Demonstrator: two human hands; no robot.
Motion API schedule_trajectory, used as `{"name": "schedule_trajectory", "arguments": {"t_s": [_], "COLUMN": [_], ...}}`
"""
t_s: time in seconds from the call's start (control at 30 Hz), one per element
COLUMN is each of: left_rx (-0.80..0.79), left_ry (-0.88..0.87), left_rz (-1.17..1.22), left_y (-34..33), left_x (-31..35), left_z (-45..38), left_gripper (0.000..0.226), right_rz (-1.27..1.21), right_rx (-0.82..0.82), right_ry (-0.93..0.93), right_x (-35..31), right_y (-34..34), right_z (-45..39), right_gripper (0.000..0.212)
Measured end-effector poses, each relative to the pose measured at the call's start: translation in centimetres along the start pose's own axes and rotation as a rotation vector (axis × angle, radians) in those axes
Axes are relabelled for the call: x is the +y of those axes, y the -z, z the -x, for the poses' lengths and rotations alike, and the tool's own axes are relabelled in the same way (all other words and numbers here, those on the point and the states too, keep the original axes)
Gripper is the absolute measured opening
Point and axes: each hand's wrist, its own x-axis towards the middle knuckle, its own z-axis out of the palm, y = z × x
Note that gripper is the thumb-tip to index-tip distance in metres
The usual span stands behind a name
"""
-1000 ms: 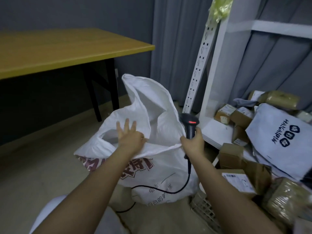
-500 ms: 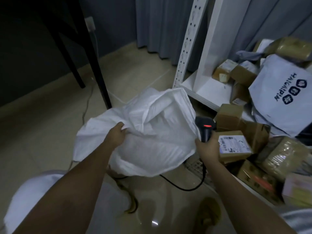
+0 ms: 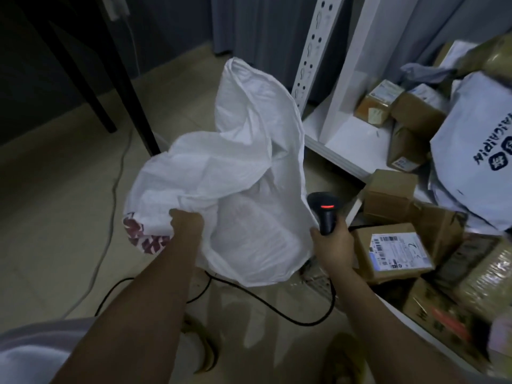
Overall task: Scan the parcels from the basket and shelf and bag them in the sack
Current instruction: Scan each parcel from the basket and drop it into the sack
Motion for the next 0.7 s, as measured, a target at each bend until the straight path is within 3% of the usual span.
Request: {"name": "schedule_trajectory", "arguments": {"t_s": [0.2, 0.37, 0.53, 0.7], "left_rx": [-0.008, 0.202, 0.087, -0.108], "left_ry": [-0.156, -0.496, -0.803, -0.950], "left_rz": [-0.061, -0.158, -0.244, -0.229], "left_y": [1.0, 1.4, -0.3, -4.5], "left_x": [1.4, 2.7, 3.9, 4.5], "left_z": [4.0, 9.2, 15.5, 21.9], "left_gripper": [0.072, 0.078, 0.066, 0.050], "right_rz": [-0.103, -0.277, -0.382, -0.449], "right_rx": [-0.037, 0.065, 0.162, 0.257], "right_ry": [-0.014, -0.038, -0.044, -0.125], "right_x": [-0.5, 0.3, 2.5, 5.7], "right_y": [-0.4, 2.6, 7.7, 12.7], "right_z": [0.4, 3.1, 6.1, 7.6], "right_gripper": [0.042, 0.023, 0.015, 0.014]}}
